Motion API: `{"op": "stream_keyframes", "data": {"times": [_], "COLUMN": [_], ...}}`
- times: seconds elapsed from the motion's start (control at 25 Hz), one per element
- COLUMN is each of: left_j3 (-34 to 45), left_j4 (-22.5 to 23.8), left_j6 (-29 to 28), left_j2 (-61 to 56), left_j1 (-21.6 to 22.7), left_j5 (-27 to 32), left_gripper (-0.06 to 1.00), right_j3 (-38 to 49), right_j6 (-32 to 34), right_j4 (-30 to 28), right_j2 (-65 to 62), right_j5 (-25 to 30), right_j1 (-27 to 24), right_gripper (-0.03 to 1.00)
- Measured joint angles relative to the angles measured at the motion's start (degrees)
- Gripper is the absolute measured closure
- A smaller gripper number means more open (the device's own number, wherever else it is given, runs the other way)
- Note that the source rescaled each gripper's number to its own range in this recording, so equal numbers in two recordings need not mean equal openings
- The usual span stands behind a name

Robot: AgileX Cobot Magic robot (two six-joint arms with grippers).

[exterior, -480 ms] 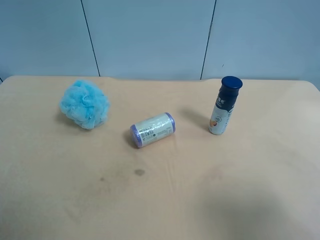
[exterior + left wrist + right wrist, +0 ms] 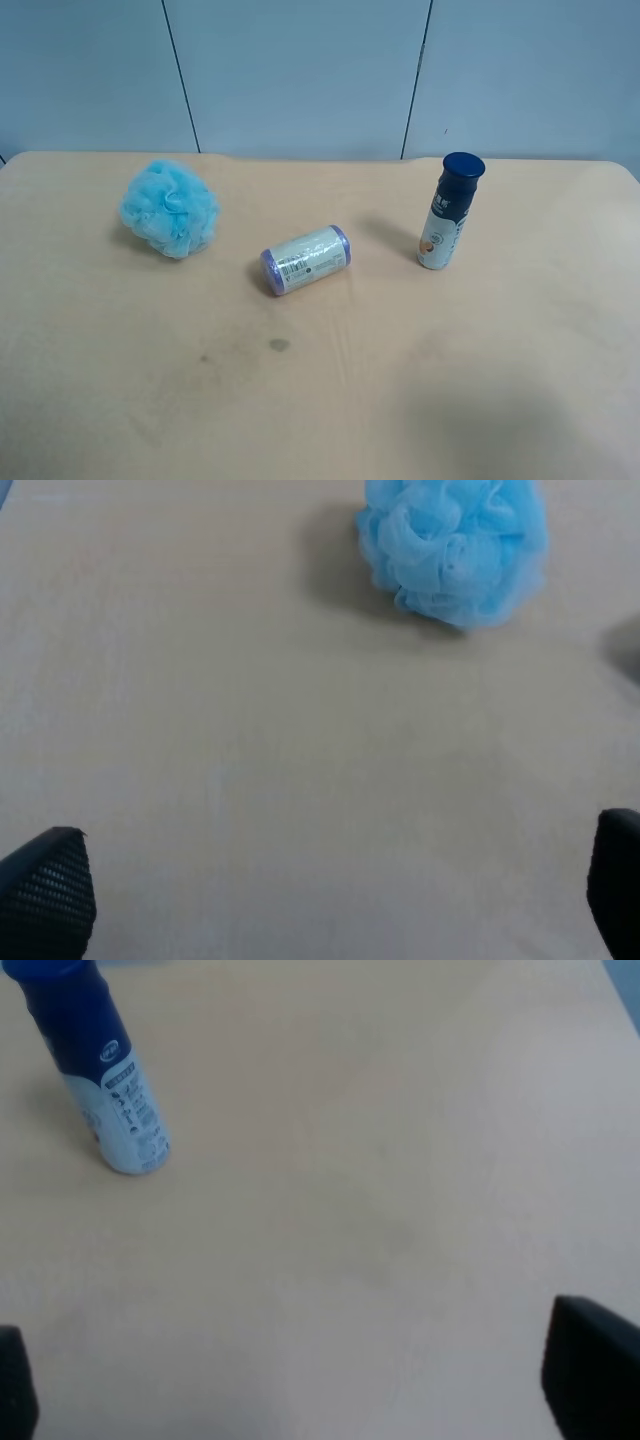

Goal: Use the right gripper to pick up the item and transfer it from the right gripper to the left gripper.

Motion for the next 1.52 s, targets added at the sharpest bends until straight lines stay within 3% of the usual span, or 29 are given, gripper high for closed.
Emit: {"op": "stream_keyframes", "data": {"times": [0.8, 0.96, 1.32, 1.52], "left_j3": [0.0, 0.0, 0.0, 0.0], "left_j4": [0.0, 0.0, 0.0, 0.0], "left_j6": [0.0, 0.0, 0.0, 0.0], "left_j2": [0.0, 0.0, 0.0, 0.0], "left_j1": [0.0, 0.0, 0.0, 0.0], "left_j5": [0.0, 0.0, 0.0, 0.0], "left_gripper": [-0.05, -0.05, -0.05, -0.05], "right_j3": [-1.1, -9.12, -31.63, -40.73], "right_j6": [1.67, 2.67, -6.71, -9.73], "right_j4": [0.55, 1.2, 2.88, 3.44], "right_j2": [1.49, 12.77, 47.61, 64.71], "right_j5": [0.17, -0.28, -0.65, -0.06], "right_j1": [0.0, 0.0, 0.0, 4.86], "right_gripper": [-0.03, -0.03, -0.03, -0.03]}}
